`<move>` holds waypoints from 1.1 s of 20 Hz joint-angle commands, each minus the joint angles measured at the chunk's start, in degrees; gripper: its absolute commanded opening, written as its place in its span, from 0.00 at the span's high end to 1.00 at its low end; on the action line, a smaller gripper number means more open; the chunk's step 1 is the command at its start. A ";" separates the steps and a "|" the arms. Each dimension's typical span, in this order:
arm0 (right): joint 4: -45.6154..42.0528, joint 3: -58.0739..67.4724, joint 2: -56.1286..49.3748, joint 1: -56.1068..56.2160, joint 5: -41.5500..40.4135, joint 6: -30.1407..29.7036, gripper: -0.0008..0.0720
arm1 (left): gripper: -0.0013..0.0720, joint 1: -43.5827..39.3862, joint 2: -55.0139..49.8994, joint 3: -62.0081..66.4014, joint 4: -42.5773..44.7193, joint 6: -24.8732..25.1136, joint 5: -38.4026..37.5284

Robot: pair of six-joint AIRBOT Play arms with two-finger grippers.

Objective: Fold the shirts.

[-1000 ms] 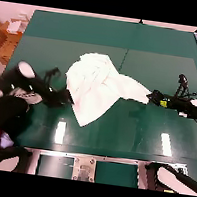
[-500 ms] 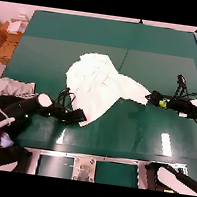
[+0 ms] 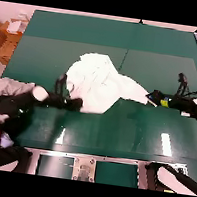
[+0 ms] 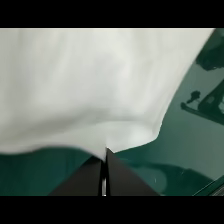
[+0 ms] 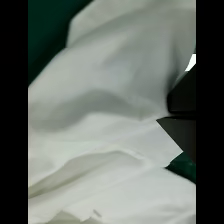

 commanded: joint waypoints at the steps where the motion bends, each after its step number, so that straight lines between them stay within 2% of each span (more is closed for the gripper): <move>1: 1.99 7.17 4.63 -1.88 1.57 2.99 0.97 | 0.95 5.40 8.66 13.55 6.27 1.88 -4.76; 4: 4.94 22.29 9.42 -5.07 2.64 6.12 0.97 | 0.95 8.22 14.08 32.79 10.67 1.92 -7.06; 8: 4.94 46.27 13.11 -9.42 3.45 10.08 0.97 | 0.94 8.22 13.94 60.00 13.57 3.34 -12.50; 12: 4.72 67.08 14.84 -14.40 3.41 11.96 0.97 | 0.95 8.22 13.94 78.34 16.39 3.82 -16.57; 15: 4.72 76.17 14.93 -16.55 2.97 11.96 0.97 | 0.94 8.22 14.14 81.92 16.81 3.80 -18.95; 17: 4.70 76.67 14.93 -16.61 1.81 11.93 0.97 | 0.94 8.22 14.01 81.42 18.29 3.21 -21.03; 22: 4.98 72.06 9.92 -16.44 2.16 11.96 0.97 | 0.94 8.22 13.27 72.37 32.39 -1.92 -21.51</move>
